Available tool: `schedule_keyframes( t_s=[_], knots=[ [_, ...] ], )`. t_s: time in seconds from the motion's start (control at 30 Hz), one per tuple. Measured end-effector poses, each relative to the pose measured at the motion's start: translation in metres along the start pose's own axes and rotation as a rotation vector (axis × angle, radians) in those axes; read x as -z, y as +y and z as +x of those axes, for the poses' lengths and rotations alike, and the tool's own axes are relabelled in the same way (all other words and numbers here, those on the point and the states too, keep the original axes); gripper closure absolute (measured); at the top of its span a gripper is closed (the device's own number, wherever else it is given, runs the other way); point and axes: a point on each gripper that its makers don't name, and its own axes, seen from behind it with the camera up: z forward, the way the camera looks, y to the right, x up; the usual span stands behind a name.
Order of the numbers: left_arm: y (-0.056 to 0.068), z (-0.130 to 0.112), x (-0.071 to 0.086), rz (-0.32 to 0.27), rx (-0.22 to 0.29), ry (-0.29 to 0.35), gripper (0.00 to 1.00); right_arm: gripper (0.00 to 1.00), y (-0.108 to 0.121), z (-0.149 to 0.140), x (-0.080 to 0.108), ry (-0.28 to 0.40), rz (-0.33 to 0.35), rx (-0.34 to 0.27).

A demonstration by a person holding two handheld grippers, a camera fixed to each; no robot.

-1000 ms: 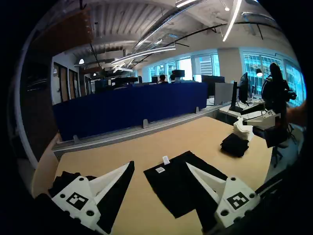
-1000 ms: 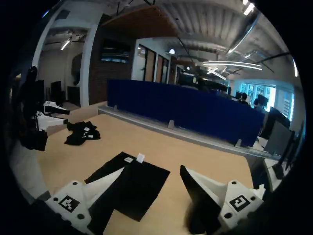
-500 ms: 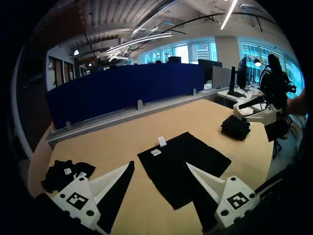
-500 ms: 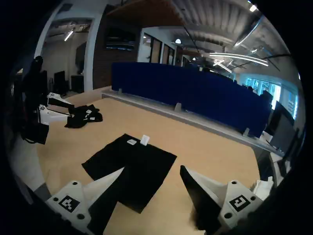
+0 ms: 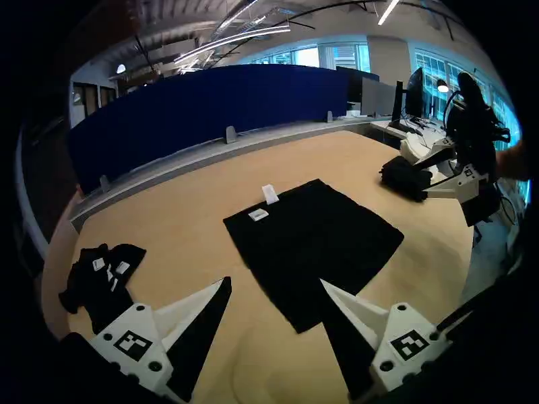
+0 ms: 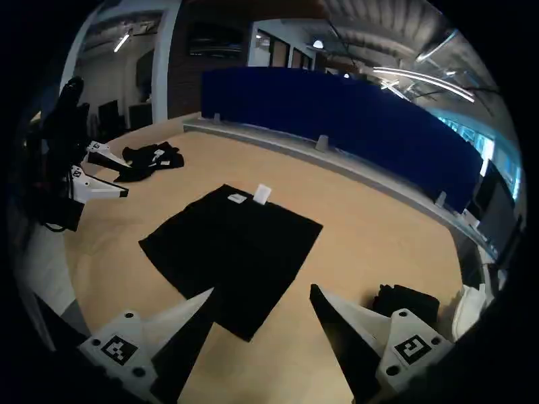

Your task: Fold towel

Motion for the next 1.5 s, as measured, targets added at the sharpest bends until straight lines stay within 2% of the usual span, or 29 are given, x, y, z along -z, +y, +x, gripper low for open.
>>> schedule_keyframes(
  t_s=[0.4,0.67,0.83,1.17,1.5],
  knots=[
    [0.023,-0.048,-0.026,-0.066,0.027,-0.120,0.13,0.00,-0.010,-0.054,-0.020,-0.103,0.028,-0.018],
    [0.034,-0.078,-0.043,-0.098,0.012,-0.198,0.13,0.00,-0.016,-0.080,-0.026,-0.145,0.043,-0.027],
    [0.038,-0.096,-0.053,-0.109,-0.018,-0.243,0.13,0.00,-0.021,-0.091,-0.027,-0.164,0.052,-0.015],
    [0.047,-0.107,-0.059,-0.144,-0.027,-0.286,0.14,0.00,-0.026,-0.102,-0.032,-0.185,0.065,-0.027],
    [0.047,-0.110,-0.058,-0.144,-0.058,-0.293,0.13,0.07,-0.029,-0.111,-0.036,-0.202,0.080,-0.043]
  ],
)
